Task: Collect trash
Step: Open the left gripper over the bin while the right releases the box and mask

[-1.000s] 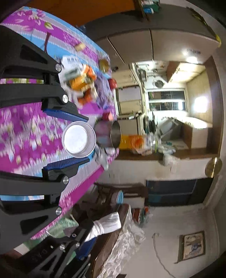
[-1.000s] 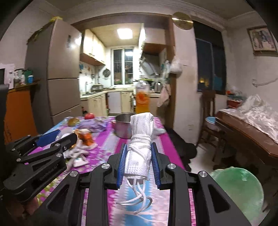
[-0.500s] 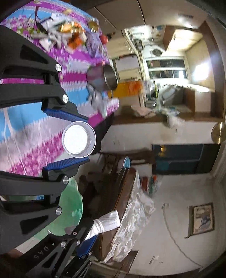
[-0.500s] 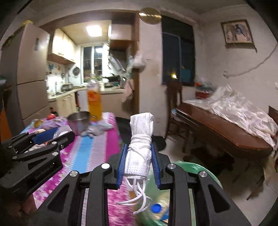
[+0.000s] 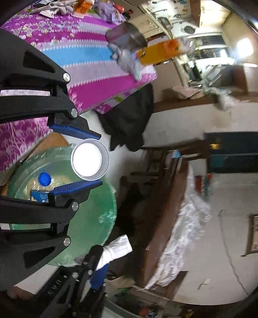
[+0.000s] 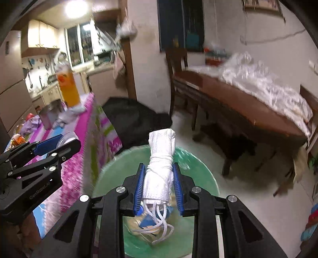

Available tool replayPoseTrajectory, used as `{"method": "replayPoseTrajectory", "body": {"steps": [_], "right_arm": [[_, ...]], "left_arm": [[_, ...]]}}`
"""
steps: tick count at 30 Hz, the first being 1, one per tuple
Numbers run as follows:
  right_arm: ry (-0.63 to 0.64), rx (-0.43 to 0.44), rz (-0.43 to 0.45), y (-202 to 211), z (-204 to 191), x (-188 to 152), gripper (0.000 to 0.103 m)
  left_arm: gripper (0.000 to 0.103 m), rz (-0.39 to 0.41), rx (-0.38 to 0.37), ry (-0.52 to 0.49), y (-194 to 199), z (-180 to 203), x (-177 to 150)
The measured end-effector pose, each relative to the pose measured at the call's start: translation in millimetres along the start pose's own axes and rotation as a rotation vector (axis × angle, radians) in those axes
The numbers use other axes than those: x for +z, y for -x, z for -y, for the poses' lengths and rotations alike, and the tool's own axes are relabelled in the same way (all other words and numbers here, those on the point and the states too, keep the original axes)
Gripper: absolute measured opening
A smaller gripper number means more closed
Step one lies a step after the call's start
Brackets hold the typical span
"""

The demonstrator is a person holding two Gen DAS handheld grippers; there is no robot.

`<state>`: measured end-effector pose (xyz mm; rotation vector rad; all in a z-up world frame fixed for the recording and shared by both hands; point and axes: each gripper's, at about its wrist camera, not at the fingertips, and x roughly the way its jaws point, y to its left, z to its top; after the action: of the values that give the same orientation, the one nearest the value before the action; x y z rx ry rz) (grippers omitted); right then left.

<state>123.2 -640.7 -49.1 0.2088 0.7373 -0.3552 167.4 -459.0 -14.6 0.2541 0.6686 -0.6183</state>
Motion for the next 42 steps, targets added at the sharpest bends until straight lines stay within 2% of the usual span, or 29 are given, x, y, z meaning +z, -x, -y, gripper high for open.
{"method": "replayPoseTrajectory", "body": {"steps": [5,9,15,28,29,30,35,38,42], "right_arm": [[0.000,0.006,-0.153,-38,25,-4,0.029],[-0.007,0.017,-0.215,-48,27,-12,0.029],[-0.044,0.044,-0.232,-57,24,-17,0.029],[-0.044,0.041,-0.223,-55,15,-16,0.029],[-0.046,0.044,-0.223,-55,16,-17,0.030],[-0.050,0.049,-0.220,-55,17,-17,0.035],[-0.065,0.054,-0.196,-50,21,-16,0.050],[-0.069,0.054,-0.189,-47,23,-17,0.051],[-0.068,0.054,-0.184,-46,21,-18,0.053]], "left_arm": [[0.039,-0.120,-0.005,-0.036,-32,11,-6],[0.039,-0.179,0.011,-0.051,-47,14,-11],[0.039,-0.206,0.012,-0.066,-53,20,-11],[0.039,-0.207,0.016,-0.071,-56,24,-9],[0.039,-0.208,0.015,-0.073,-56,24,-9],[0.039,-0.210,0.015,-0.076,-56,24,-8],[0.061,-0.202,0.023,-0.073,-58,24,-6],[0.072,-0.201,0.032,-0.063,-60,22,-5],[0.077,-0.203,0.032,-0.064,-60,21,-7]]}}
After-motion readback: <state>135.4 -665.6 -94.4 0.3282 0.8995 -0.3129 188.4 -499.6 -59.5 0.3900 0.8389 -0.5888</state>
